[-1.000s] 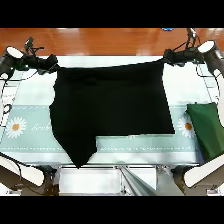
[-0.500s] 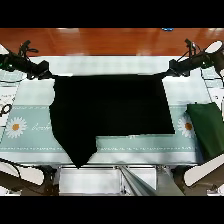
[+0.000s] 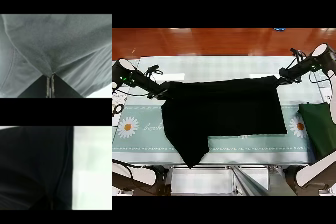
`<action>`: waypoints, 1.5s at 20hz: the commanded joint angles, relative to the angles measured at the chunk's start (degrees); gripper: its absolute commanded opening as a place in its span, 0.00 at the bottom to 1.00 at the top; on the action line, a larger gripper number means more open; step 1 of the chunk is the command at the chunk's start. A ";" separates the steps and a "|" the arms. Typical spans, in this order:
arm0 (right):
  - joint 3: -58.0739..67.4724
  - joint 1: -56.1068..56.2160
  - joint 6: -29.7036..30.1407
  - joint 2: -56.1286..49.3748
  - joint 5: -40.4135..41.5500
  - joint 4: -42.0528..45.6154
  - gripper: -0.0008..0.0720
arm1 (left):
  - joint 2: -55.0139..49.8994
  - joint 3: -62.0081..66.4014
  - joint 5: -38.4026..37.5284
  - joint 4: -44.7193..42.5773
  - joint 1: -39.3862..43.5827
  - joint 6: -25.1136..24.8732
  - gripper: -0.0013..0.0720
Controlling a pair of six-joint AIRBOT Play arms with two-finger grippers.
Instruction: Fold the shirts.
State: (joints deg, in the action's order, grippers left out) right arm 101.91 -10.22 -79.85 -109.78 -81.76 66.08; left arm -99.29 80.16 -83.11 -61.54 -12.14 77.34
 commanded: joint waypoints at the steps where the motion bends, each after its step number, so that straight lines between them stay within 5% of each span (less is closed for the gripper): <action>1: -0.02 0.09 -0.72 -0.17 -0.37 3.30 0.05 | 0.02 -1.07 -1.14 -0.24 -0.09 -0.46 0.04; 8: -0.02 0.09 -1.16 -2.38 -1.11 1.27 0.06 | 0.00 -1.07 -3.52 -0.20 -0.04 -0.76 0.06; 9: -0.02 0.09 -1.38 -2.56 -0.68 0.04 0.22 | 0.00 -1.07 -3.52 -0.22 -0.04 -0.59 0.27; 10: 0.00 0.09 -2.34 -2.54 -0.61 -0.07 0.51 | 0.04 -1.05 -3.54 -0.24 -0.11 -0.59 0.70; 11: 0.00 0.04 -3.17 -2.16 -1.09 0.04 0.58 | 0.20 -0.96 -3.63 -0.72 -0.37 0.33 0.71; 16: -2.75 -5.92 -4.70 6.75 -5.92 1.95 0.58 | 10.71 -3.98 -1.62 -1.20 -4.09 1.97 0.71; 20: -28.15 -12.46 -2.21 25.20 6.91 0.57 0.58 | 30.14 -22.43 4.22 -1.11 -12.24 1.33 0.70; 25: -65.99 -22.45 14.47 49.31 18.86 -27.02 0.58 | 54.25 -53.46 9.01 19.26 -23.54 -2.14 0.70; 28: -72.52 -22.47 15.56 55.28 15.87 -28.26 0.58 | 57.55 -62.34 9.35 14.86 -22.80 -1.01 0.71; 30: -72.76 -22.27 15.91 55.36 14.19 -28.06 0.58 | 56.26 -62.49 13.73 8.68 -23.28 7.37 0.71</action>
State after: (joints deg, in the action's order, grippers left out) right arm 34.65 -31.70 -66.78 -58.48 -66.72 42.06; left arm -45.36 23.11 -73.58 -48.88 -34.28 78.54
